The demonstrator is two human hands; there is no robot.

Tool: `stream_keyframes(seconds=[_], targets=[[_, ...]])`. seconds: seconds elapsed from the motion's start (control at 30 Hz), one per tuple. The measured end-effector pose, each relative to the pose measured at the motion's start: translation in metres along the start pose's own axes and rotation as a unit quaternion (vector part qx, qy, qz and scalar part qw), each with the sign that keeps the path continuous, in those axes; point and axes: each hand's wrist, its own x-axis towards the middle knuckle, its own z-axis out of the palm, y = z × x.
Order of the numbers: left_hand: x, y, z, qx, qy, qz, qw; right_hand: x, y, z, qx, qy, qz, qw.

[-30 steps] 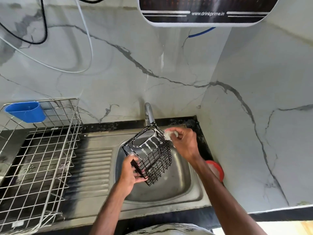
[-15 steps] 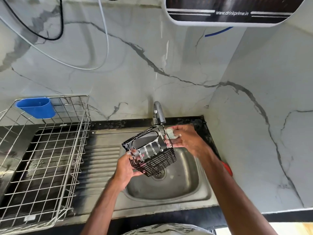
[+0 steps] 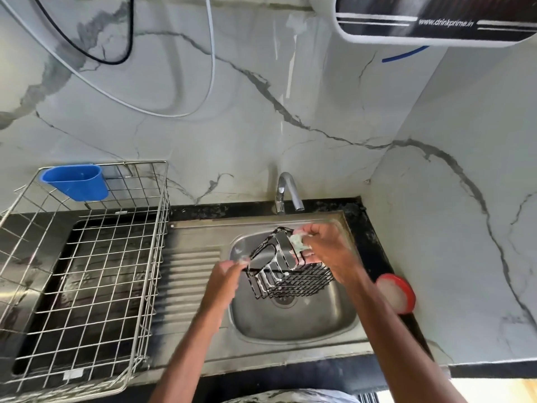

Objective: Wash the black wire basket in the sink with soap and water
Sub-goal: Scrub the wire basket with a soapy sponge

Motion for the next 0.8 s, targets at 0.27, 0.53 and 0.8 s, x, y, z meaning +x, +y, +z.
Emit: stream_keyframes(seconds=[0.27,0.53,0.8], targets=[[0.003,0.014,0.037,0.027,-0.048,-0.071,0.996,-0.017,0.004,0.024,-0.087,0.02,-0.052,0.995],[-0.003,0.012,0.049,-0.054,-0.027,-0.103,0.993,-0.025,0.016,0.03,-0.109,0.014,-0.085,0.99],[-0.006,0.012,0.065,-0.012,-0.008,-0.124,0.992,0.002,0.026,-0.013,-0.153,0.166,-0.168,0.96]])
